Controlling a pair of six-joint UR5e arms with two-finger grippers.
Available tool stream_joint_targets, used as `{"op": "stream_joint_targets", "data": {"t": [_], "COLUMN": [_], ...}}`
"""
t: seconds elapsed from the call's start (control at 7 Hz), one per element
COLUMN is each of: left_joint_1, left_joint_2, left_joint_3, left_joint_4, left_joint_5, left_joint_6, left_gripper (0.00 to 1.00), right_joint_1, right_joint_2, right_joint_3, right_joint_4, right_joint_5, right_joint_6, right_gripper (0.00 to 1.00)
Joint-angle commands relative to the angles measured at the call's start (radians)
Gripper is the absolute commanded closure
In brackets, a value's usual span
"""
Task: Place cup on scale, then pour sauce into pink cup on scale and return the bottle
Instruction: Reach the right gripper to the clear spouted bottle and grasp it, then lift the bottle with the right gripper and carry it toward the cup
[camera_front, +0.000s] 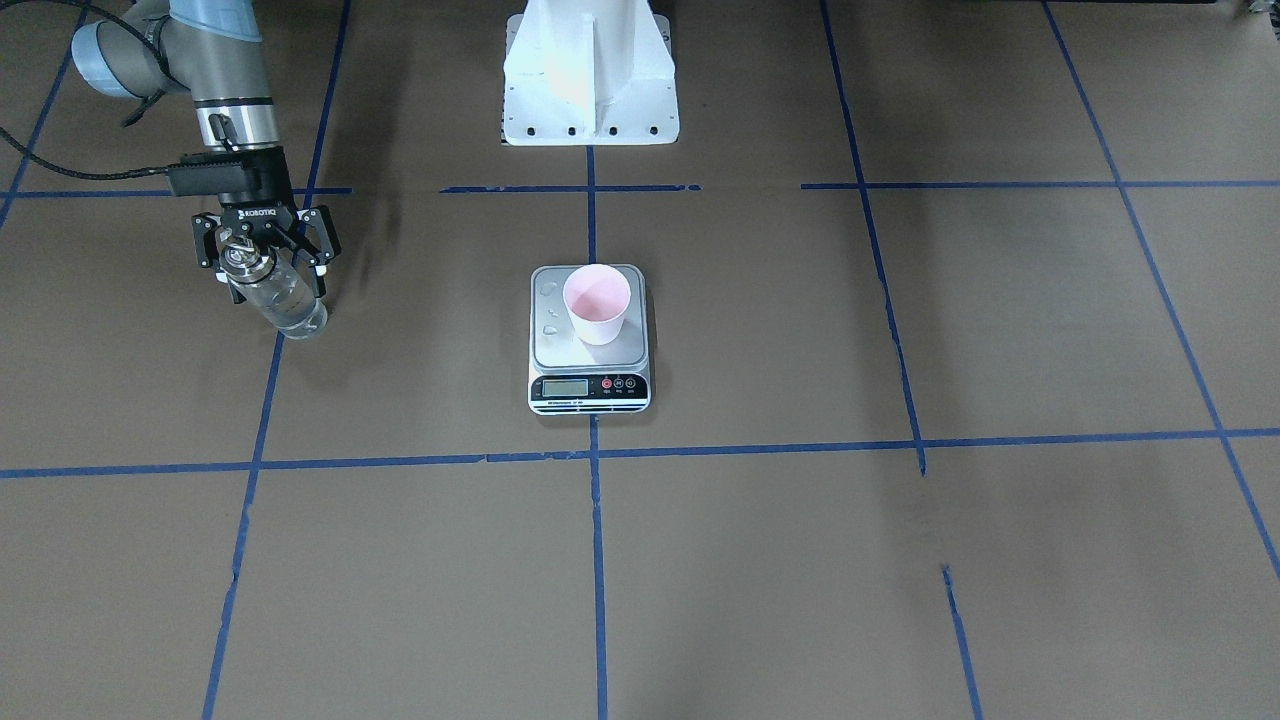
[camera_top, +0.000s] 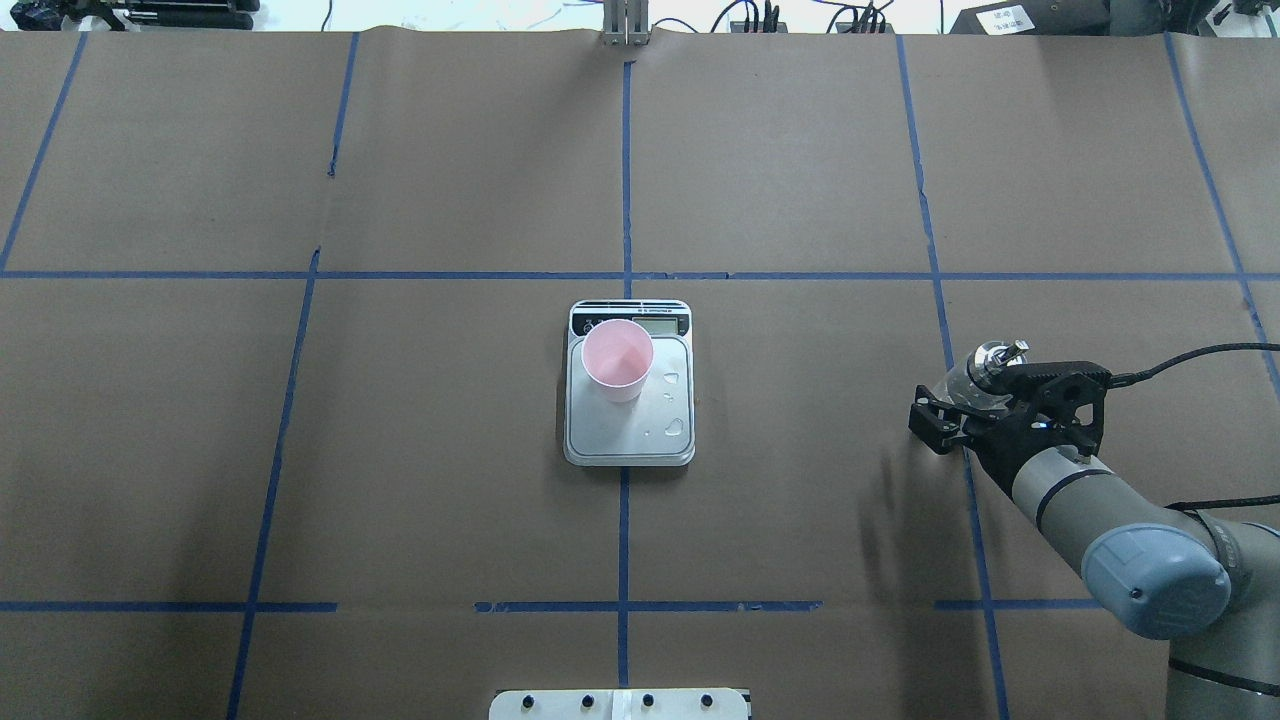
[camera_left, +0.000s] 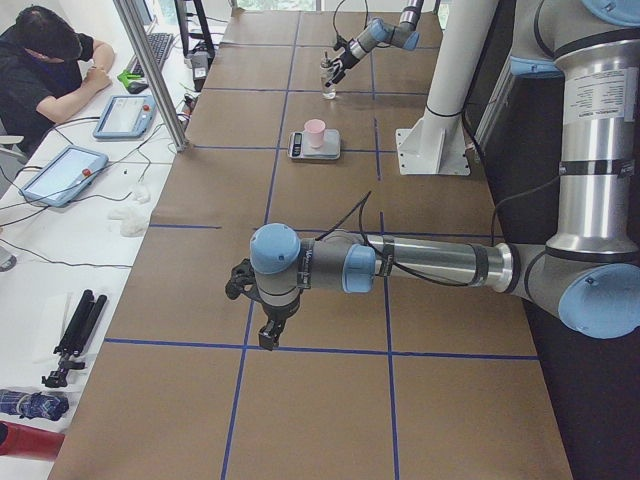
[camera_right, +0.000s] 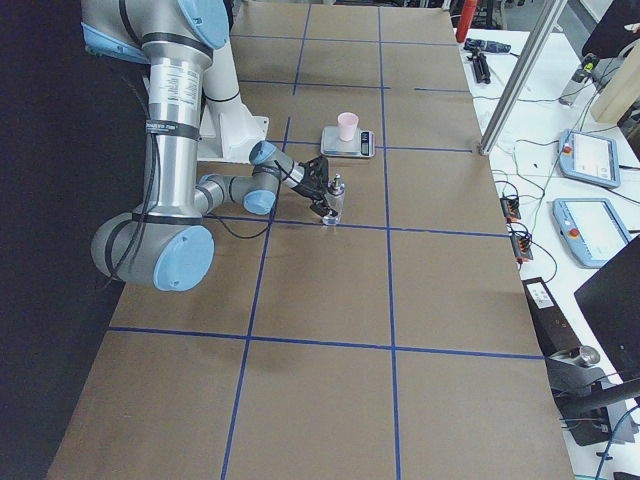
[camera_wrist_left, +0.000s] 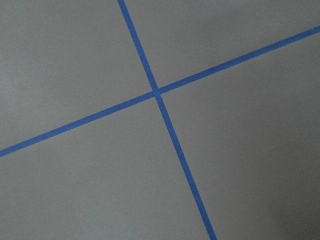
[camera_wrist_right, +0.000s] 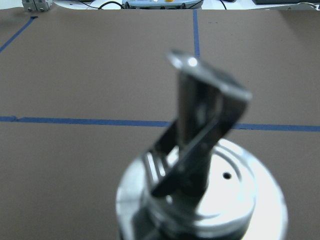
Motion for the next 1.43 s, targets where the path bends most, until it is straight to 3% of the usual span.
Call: {"op": "stream_joint_targets", "data": {"t": [0.0, 0.14, 0.29, 0.86, 1.14, 1.29], "left_joint_1": [0.000, 0.000, 0.000, -0.018, -0.061, -0.061], "left_joint_2": [0.000, -0.002, -0.002, 0.030, 0.054, 0.054], "left_joint_3": [-0.001, -0.001, -0.001, 0.010, 0.000, 0.000], "left_joint_4": [0.000, 0.000, 0.000, 0.003, 0.012, 0.012], "left_joint_5": [0.000, 0.000, 0.000, 0.006, 0.005, 0.005], "left_joint_6": [0.000, 0.001, 0.000, 0.001, 0.000, 0.000], "left_gripper": [0.00, 0.00, 0.00, 0.00, 0.00, 0.00], "right_joint_1": [-0.001, 0.001, 0.002, 0.007, 0.046, 0.071], "right_joint_2": [0.002, 0.001, 0.001, 0.025, 0.085, 0.148], "right_joint_3": [-0.015, -0.012, -0.005, 0.040, 0.040, 0.035], "right_joint_4": [0.001, 0.007, 0.019, 0.014, 0.003, 0.004], "right_joint_5": [-0.002, -0.002, -0.018, -0.072, -0.080, -0.084], "right_joint_6": [0.002, 0.003, -0.005, -0.266, -0.303, -0.440], "right_gripper": [0.30, 0.78, 1.00, 1.00, 1.00, 1.00]}}
